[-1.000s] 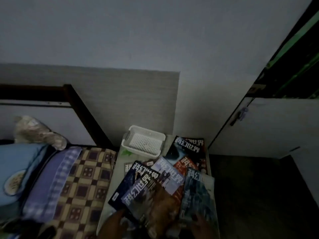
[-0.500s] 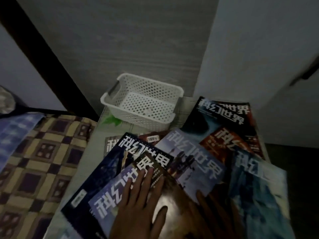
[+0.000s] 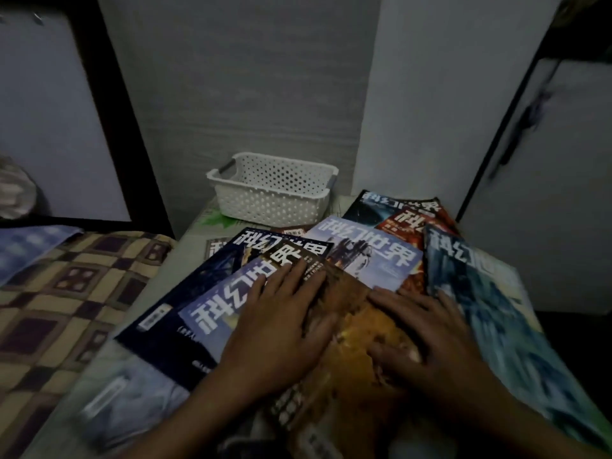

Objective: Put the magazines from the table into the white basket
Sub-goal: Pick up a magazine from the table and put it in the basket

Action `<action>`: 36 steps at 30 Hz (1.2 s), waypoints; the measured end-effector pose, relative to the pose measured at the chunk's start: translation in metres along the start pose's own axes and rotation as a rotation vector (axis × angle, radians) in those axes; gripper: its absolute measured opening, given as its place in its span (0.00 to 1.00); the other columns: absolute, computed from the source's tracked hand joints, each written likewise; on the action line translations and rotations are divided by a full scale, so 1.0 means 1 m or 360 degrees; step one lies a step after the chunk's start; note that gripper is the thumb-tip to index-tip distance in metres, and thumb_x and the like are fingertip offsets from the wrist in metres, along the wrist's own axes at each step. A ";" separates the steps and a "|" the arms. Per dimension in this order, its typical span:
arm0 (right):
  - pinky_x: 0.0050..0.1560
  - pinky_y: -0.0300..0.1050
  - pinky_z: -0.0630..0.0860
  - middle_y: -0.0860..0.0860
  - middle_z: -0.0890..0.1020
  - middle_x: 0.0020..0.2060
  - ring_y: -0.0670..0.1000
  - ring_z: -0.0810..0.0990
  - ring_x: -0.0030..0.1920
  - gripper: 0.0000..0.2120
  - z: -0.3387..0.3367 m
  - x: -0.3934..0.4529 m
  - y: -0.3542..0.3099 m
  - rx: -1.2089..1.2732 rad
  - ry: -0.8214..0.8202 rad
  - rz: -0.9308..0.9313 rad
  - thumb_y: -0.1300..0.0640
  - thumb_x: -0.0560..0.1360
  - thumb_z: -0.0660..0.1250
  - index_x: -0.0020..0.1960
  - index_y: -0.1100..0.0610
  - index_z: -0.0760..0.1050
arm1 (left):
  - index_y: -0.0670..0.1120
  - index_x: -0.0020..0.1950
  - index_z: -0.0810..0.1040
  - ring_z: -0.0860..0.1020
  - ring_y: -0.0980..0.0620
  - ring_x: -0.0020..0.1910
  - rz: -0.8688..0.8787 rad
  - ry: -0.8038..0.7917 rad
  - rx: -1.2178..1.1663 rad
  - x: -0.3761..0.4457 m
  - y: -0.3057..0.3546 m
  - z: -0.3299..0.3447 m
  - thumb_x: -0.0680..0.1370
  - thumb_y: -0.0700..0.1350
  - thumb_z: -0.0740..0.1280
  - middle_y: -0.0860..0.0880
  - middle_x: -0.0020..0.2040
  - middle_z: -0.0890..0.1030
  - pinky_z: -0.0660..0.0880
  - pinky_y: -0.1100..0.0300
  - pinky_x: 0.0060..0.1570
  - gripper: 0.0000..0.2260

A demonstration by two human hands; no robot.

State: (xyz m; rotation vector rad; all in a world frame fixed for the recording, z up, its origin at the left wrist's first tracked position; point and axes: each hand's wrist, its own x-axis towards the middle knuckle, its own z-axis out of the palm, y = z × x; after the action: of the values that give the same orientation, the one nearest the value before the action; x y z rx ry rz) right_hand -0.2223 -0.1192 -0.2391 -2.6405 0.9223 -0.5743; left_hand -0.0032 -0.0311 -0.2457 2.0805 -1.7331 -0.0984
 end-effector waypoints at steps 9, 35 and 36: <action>0.58 0.49 0.76 0.49 0.77 0.62 0.52 0.78 0.58 0.40 -0.029 0.043 -0.028 0.0409 -0.0375 0.0624 0.45 0.61 0.80 0.69 0.50 0.69 | 0.56 0.59 0.80 0.73 0.51 0.62 0.0029 0.0597 -0.0151 -0.075 -0.007 -0.007 0.79 0.54 0.64 0.56 0.64 0.78 0.70 0.50 0.61 0.11; 0.42 0.44 0.82 0.51 0.86 0.50 0.50 0.86 0.45 0.09 -0.101 0.194 -0.088 0.1506 0.0177 0.0006 0.58 0.79 0.63 0.54 0.47 0.77 | 0.52 0.55 0.81 0.79 0.72 0.36 -0.0281 0.1039 -0.1296 0.058 -0.062 -0.155 0.81 0.39 0.64 0.64 0.35 0.83 0.71 0.78 0.30 0.10; 0.39 0.45 0.81 0.51 0.85 0.48 0.51 0.85 0.44 0.10 -0.113 0.214 -0.088 0.1301 0.0164 0.0022 0.60 0.80 0.62 0.53 0.46 0.76 | 0.50 0.59 0.80 0.79 0.72 0.35 -0.0264 0.1072 -0.1174 0.086 -0.070 -0.169 0.81 0.39 0.64 0.64 0.37 0.82 0.71 0.79 0.31 0.10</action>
State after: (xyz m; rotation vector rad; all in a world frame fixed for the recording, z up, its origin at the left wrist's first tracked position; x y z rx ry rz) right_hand -0.0733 -0.2052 -0.0470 -1.8786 0.5540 -0.8643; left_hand 0.1347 -0.0574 -0.0995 1.4560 -0.9199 -0.0609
